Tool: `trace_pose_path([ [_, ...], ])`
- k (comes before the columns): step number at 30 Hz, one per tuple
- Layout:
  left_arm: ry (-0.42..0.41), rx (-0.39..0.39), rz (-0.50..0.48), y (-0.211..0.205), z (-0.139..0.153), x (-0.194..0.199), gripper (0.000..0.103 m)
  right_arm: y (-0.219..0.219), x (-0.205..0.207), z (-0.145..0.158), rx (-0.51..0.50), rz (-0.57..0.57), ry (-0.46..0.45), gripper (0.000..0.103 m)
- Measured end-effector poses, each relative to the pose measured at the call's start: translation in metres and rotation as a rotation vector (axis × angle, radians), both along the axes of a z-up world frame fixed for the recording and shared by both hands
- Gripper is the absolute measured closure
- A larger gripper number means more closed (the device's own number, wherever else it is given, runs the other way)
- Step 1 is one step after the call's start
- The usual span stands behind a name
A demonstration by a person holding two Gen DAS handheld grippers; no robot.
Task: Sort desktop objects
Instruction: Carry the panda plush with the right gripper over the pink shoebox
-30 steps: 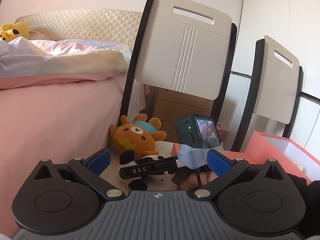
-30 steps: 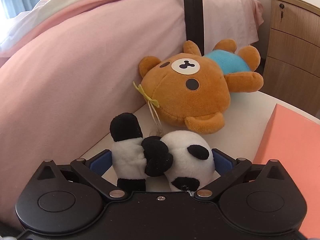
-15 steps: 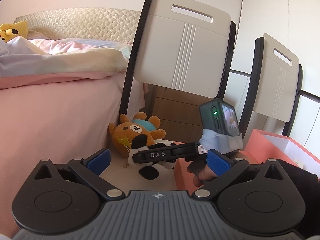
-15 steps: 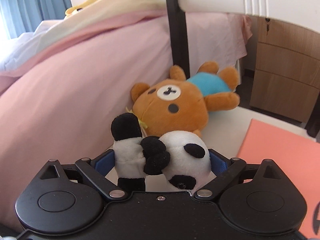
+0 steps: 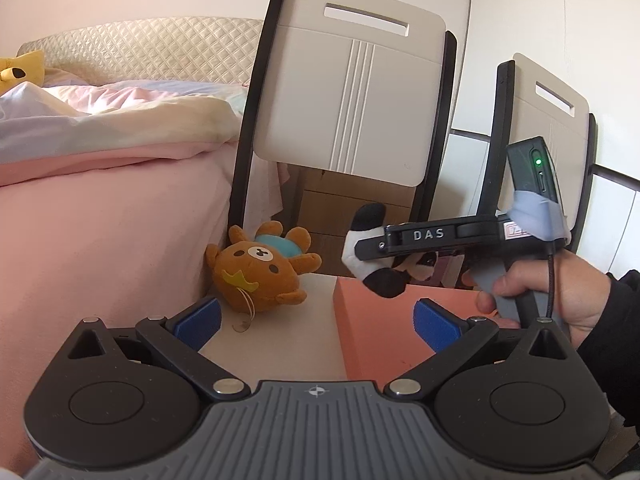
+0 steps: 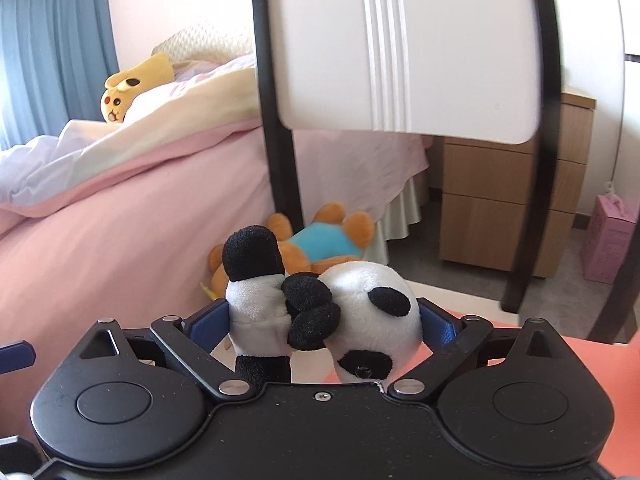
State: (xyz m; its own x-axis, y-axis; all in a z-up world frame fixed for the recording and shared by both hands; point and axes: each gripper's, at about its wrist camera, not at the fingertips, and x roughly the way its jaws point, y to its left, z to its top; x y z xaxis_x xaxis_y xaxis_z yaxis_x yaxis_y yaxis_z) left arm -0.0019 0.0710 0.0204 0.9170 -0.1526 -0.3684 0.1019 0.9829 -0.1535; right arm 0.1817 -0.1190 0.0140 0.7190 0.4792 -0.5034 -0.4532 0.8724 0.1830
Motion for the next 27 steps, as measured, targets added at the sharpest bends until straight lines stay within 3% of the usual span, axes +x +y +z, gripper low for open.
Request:
trace_pose_path([
  [17,0.007,-0.007,-0.11,-0.049,0.001,0.003,0.0,-0.108,-0.03,0.046,0.035,-0.192,-0.125,0.007],
  [27,0.012,-0.009,-0.214,-0.097,-0.001,0.009,0.0,-0.189,-0.028,0.049,0.019,-0.363,-0.137,0.007],
])
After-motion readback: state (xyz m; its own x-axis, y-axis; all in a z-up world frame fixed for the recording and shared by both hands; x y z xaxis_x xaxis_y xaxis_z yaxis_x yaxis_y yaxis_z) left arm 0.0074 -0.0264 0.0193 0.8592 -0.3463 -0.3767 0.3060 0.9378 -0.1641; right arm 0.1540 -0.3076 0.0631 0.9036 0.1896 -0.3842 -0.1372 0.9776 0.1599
